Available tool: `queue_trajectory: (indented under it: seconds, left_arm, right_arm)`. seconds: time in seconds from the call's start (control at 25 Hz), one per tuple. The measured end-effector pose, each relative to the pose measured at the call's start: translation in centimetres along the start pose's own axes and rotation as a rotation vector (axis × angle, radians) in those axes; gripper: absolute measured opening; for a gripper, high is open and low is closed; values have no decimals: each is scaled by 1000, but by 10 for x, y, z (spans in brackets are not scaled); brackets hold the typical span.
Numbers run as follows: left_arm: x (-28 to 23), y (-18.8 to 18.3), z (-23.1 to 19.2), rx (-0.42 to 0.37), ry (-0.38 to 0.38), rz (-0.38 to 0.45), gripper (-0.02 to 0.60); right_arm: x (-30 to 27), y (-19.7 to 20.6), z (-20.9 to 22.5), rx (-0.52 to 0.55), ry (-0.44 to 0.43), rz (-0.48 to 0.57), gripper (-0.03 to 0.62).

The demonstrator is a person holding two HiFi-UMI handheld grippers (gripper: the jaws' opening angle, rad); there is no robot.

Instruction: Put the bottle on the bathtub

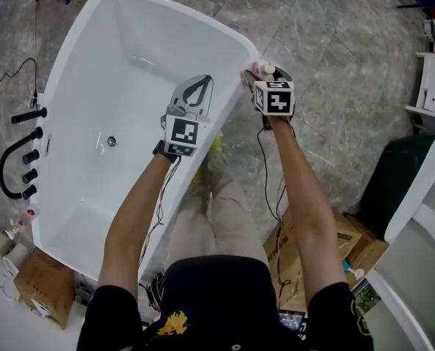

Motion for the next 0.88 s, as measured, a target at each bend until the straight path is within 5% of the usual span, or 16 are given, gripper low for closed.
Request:
queue_trajectory:
  seconds: [0.6,0.88]
  left_arm:
    - [2,-7,6,-8,9,-1,18]
    - [23,-52,23,-20,26,21,18]
  right_arm:
    - [22,13,2,-80,-25,64,342]
    - [89,36,7,-146,27,152,330]
Point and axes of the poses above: the fingertips, and each gripper's own axes: x backward along the fingers, z to its right, y out of its underside, the point moved 7 cm from there along x, backward along the fingers, and after that the axes turned 11 degrees about y, right-handed, at the moved point
